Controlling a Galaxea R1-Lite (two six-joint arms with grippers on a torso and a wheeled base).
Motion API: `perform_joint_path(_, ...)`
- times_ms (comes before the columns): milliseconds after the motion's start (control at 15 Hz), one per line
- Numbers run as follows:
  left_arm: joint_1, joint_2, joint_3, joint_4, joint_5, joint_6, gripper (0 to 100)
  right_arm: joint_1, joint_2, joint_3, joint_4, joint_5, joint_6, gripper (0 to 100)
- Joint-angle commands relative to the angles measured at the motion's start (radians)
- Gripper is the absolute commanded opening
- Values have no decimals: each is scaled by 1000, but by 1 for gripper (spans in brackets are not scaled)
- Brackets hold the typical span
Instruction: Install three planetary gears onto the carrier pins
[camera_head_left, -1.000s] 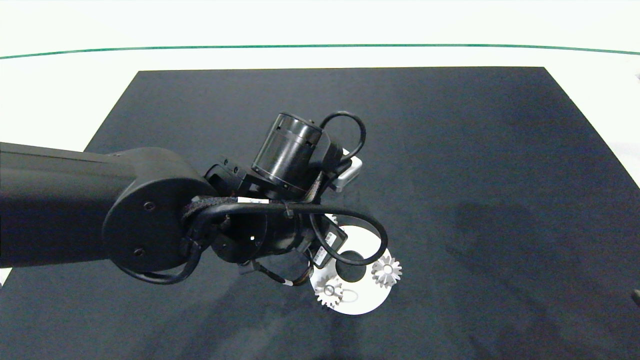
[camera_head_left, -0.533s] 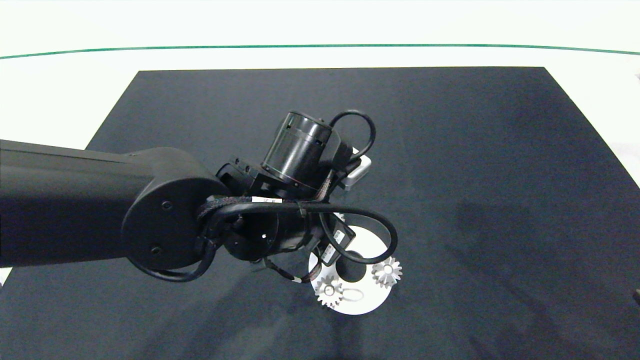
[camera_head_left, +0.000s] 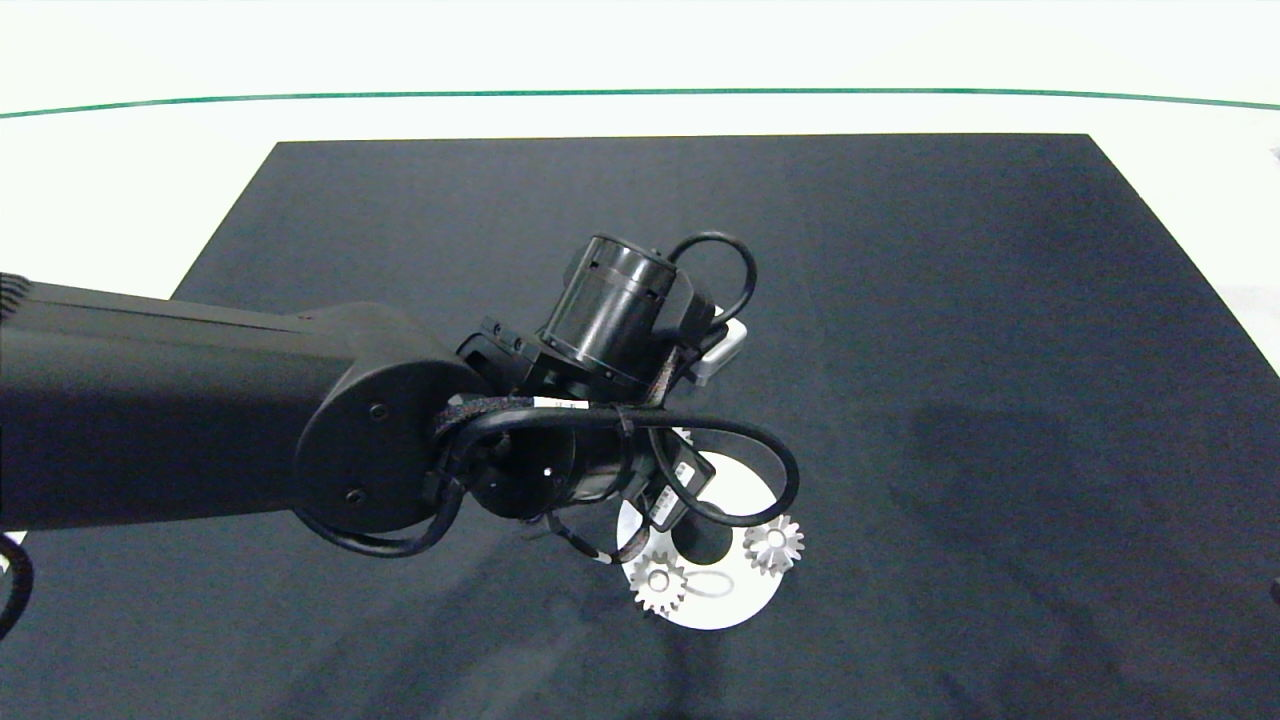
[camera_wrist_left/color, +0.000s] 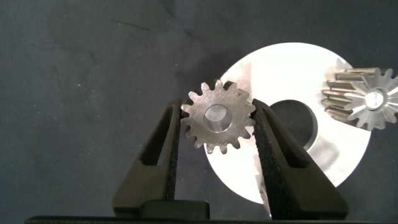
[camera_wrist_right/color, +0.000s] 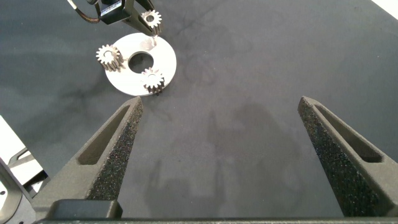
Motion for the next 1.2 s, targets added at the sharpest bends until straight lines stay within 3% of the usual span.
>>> perform_joint_path(67, -4, 6, 6, 3, 2, -4, 4, 0, 2, 0, 1, 0, -3, 100)
perform_joint_path(1200, -24, 43, -28, 1, 2, -1, 4, 2, -9, 0, 1, 2, -3, 100)
